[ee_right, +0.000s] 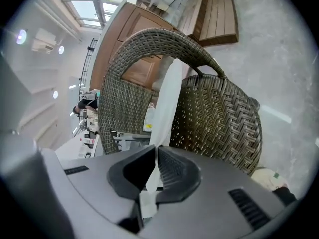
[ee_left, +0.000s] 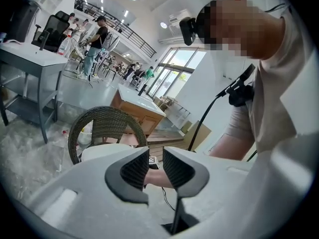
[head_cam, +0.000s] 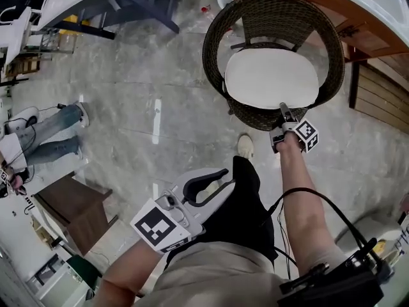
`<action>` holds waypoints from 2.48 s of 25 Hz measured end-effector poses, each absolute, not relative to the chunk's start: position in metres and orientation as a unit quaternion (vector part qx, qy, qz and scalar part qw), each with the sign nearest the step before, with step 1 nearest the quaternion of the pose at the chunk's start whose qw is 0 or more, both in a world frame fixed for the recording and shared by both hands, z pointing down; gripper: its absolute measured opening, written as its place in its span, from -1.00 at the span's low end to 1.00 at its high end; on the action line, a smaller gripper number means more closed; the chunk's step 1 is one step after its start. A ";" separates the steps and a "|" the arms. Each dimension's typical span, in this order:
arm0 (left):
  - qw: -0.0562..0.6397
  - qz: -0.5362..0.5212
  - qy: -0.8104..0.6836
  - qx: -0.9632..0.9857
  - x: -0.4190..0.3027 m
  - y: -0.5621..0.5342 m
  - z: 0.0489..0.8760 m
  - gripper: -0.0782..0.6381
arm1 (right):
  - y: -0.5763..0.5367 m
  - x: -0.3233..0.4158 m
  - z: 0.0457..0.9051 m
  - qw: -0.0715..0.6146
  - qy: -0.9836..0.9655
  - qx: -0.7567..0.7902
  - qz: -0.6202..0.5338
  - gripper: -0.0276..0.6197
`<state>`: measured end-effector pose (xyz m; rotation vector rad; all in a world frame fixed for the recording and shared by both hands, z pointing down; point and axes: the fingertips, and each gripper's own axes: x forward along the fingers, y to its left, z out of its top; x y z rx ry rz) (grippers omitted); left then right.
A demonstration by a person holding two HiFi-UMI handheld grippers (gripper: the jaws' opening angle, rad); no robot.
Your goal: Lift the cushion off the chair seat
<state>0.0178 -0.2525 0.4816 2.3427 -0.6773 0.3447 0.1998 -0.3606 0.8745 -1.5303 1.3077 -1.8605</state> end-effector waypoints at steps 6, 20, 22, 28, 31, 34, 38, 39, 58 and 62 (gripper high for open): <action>0.318 0.121 -0.255 0.905 0.002 -0.226 0.453 -0.57 | -0.354 0.196 0.818 0.222 0.485 -0.546 -0.646 -0.84; 0.309 0.064 -0.219 0.924 -0.060 -0.116 0.374 -0.76 | -0.245 0.163 0.652 0.231 0.550 -0.526 -0.607 -0.84; 0.306 0.057 -0.220 0.925 -0.072 -0.100 0.362 -0.76 | -0.220 0.156 0.627 0.232 0.557 -0.521 -0.604 -0.84; 0.299 0.031 -0.231 0.925 -0.105 -0.066 0.329 -0.76 | -0.164 0.132 0.534 0.241 0.595 -0.499 -0.582 -0.84; 0.286 0.030 -0.240 0.927 -0.122 -0.046 0.316 -0.76 | -0.129 0.113 0.493 0.240 0.614 -0.484 -0.575 -0.84; 0.275 0.021 -0.250 0.928 -0.137 -0.030 0.303 -0.76 | -0.097 0.100 0.459 0.244 0.629 -0.472 -0.568 -0.84; 0.266 0.009 -0.257 0.929 -0.154 -0.012 0.290 -0.76 | -0.061 0.086 0.421 0.256 0.642 -0.460 -0.557 -0.84; 0.265 0.006 -0.257 0.930 -0.157 -0.007 0.288 -0.76 | -0.052 0.083 0.413 0.259 0.645 -0.458 -0.555 -0.84; 0.263 0.014 -0.239 0.934 -0.179 0.051 0.296 -0.76 | 0.072 0.043 0.369 0.270 0.650 -0.451 -0.549 -0.84; 0.264 0.013 -0.238 0.935 -0.180 0.057 0.299 -0.76 | 0.080 0.039 0.370 0.267 0.653 -0.449 -0.548 -0.84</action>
